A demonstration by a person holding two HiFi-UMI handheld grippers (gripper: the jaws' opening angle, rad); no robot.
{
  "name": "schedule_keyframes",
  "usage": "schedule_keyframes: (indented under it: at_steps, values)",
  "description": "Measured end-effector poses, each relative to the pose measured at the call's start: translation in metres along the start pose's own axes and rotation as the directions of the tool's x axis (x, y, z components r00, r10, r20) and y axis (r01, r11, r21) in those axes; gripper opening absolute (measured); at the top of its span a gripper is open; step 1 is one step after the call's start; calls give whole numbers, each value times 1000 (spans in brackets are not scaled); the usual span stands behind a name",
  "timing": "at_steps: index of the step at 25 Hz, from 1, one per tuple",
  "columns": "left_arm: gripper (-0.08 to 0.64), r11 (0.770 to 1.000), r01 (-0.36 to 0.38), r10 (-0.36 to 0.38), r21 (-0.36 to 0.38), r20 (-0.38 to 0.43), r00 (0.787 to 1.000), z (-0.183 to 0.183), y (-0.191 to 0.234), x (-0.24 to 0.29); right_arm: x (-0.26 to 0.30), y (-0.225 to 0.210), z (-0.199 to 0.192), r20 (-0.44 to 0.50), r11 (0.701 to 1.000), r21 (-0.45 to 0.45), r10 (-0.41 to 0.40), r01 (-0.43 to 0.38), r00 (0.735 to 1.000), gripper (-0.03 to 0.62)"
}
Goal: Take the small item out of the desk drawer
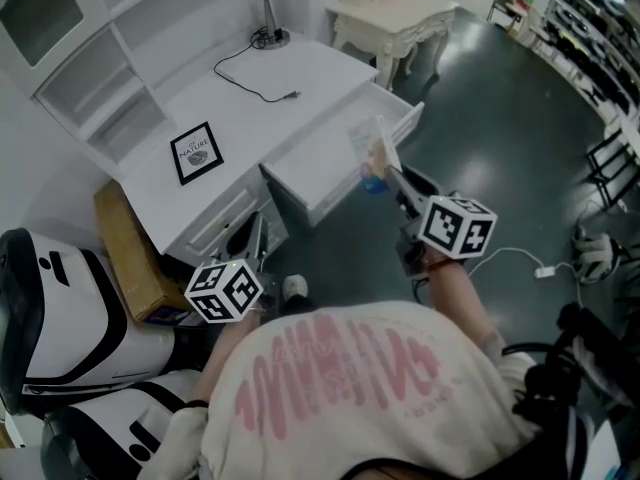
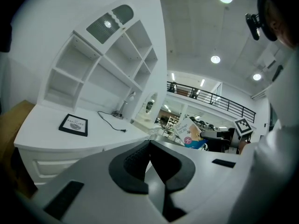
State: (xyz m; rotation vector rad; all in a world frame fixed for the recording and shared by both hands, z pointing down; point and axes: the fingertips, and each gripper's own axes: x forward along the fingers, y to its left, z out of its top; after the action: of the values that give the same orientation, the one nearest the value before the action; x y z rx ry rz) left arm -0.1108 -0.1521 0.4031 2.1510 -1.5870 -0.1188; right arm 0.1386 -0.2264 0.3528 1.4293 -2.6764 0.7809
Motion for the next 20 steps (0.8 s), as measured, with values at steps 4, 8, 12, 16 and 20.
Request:
schedule_keyframes:
  at_steps: [4,8,12,16,20]
  values:
    - [29,1000,-5,5,3,4,1000,-7,-10,-12,-15,4,-5,3,1000,-9,13,-13,1000,104]
    - [29,1000,-17,17,0,12,1000,-7,-14,-22,-20,8,-7,-4,1000,-17,21,-21,1000,104]
    - [29,1000,-30,30,-4,18,999,-15,-21,-34,-30,8,-13,-7,999,-17,29,-29,1000,104]
    - [29,999,-46,46,-15,5,999,-27,-21,-42,-36,5,-22,-19,999,-11,30,-30,999,104]
    - [29,998,-56,56,-20,1,998,-34,-23,-46,-41,0,-29,-31,1000,-5,30,-30,999,104]
